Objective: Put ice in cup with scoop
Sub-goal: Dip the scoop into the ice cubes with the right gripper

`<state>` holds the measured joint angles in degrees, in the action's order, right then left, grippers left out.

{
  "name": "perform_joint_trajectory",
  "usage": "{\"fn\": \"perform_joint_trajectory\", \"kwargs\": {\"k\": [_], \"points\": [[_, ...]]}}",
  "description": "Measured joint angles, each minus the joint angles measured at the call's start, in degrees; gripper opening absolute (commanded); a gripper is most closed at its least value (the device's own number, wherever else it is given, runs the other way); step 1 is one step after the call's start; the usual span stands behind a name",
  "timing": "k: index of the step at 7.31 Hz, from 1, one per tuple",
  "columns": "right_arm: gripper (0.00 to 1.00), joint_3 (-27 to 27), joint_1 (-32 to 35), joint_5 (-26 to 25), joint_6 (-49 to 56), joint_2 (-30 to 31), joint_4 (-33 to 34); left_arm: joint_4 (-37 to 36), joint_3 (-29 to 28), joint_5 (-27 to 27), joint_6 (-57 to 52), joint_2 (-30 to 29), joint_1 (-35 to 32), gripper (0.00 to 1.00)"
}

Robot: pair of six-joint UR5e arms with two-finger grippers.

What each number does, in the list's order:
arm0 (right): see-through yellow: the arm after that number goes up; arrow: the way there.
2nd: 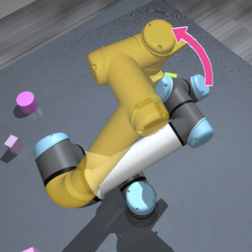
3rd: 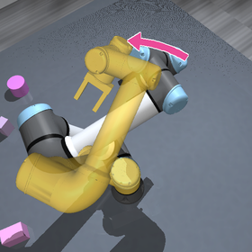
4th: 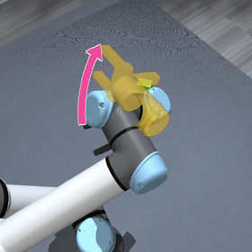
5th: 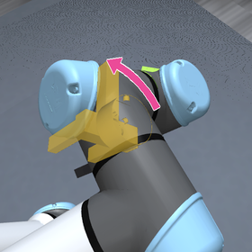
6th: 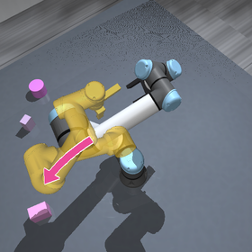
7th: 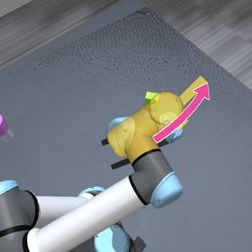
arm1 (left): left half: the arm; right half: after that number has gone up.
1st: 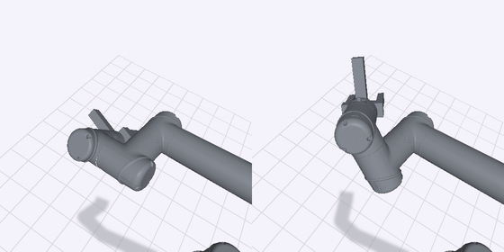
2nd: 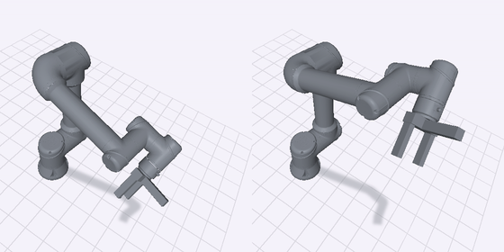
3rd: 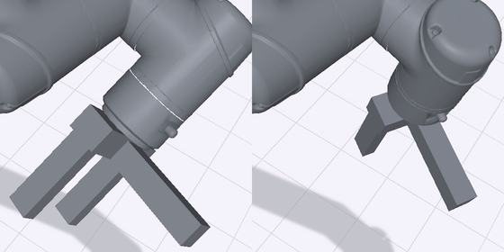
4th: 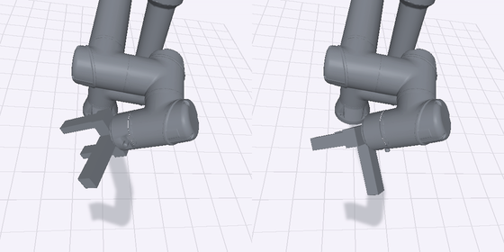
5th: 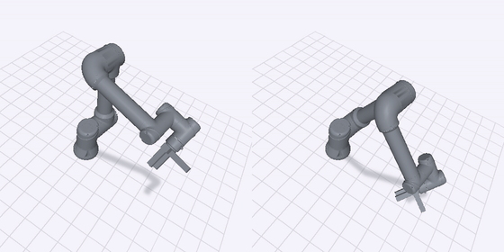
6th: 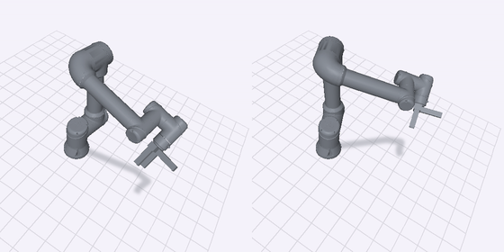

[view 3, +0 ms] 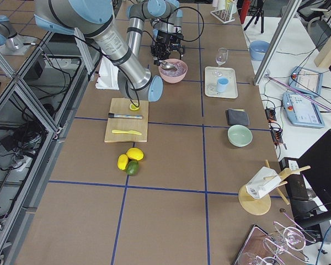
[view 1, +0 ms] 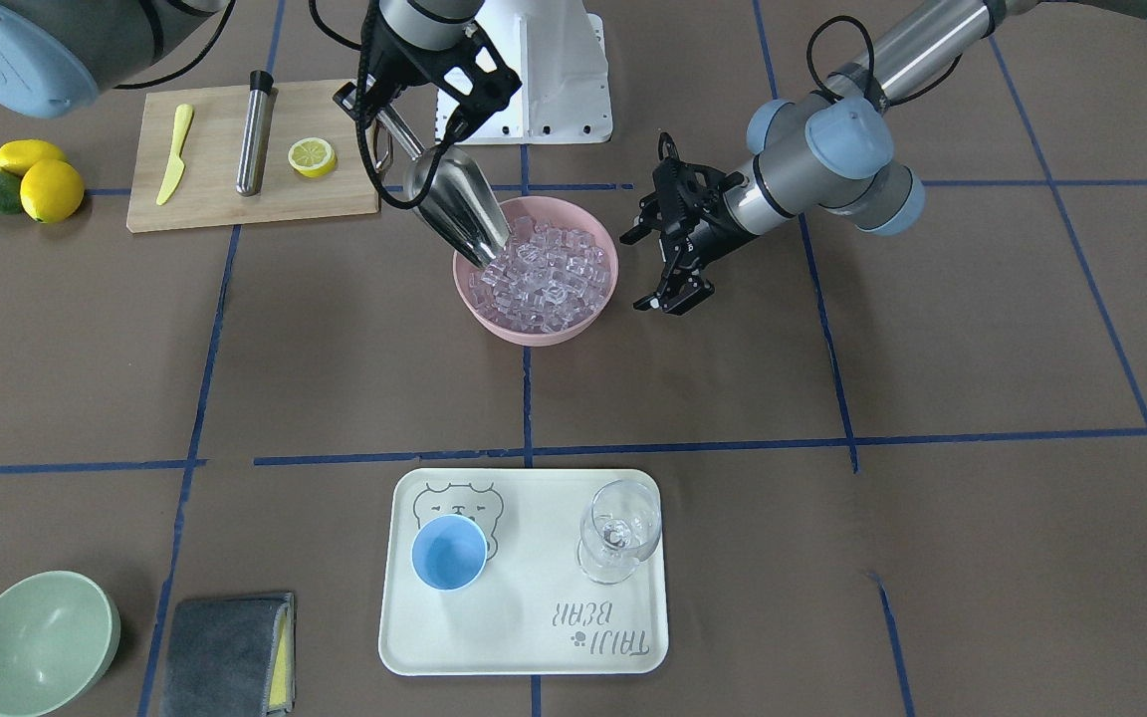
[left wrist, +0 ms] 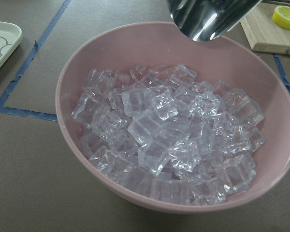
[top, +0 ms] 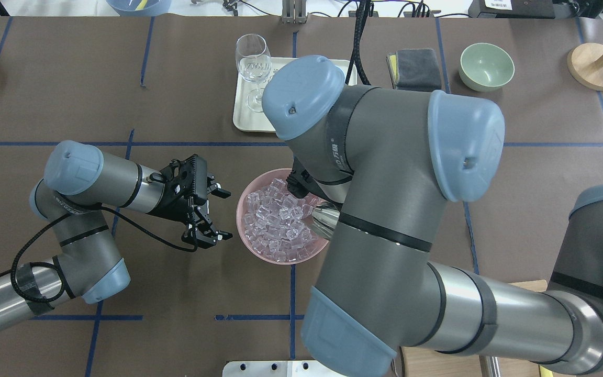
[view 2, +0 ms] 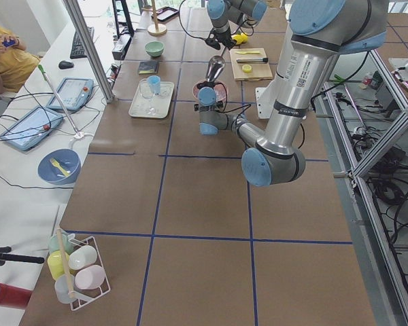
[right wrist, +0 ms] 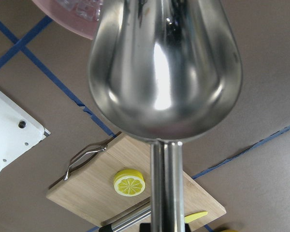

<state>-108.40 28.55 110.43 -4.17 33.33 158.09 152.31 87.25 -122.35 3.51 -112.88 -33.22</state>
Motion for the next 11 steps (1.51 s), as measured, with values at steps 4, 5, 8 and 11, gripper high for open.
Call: {"fn": "perform_joint_trajectory", "kwargs": {"k": [4, 5, 8, 11], "points": [[0.00, 12.7, 0.2, -2.6, 7.4, -8.3, 4.9, 0.0, -0.1, 0.0, 0.1, -0.1, 0.0, 1.00], [0.00, 14.4, 0.2, -4.2, 10.6, -9.6, 6.6, 0.0, -0.1, 0.0, 0.1, -0.1, 0.0, 1.00], [0.00, 18.5, 0.1, -6.0, 14.8, -11.0, 8.2, 0.0, -0.1, 0.8, 0.1, -0.4, 0.1, 1.00], [0.00, 19.7, 0.2, -5.0, 14.8, -11.0, 7.7, 0.1, -0.1, 0.9, 0.1, -0.4, 0.0, 1.00]]}}
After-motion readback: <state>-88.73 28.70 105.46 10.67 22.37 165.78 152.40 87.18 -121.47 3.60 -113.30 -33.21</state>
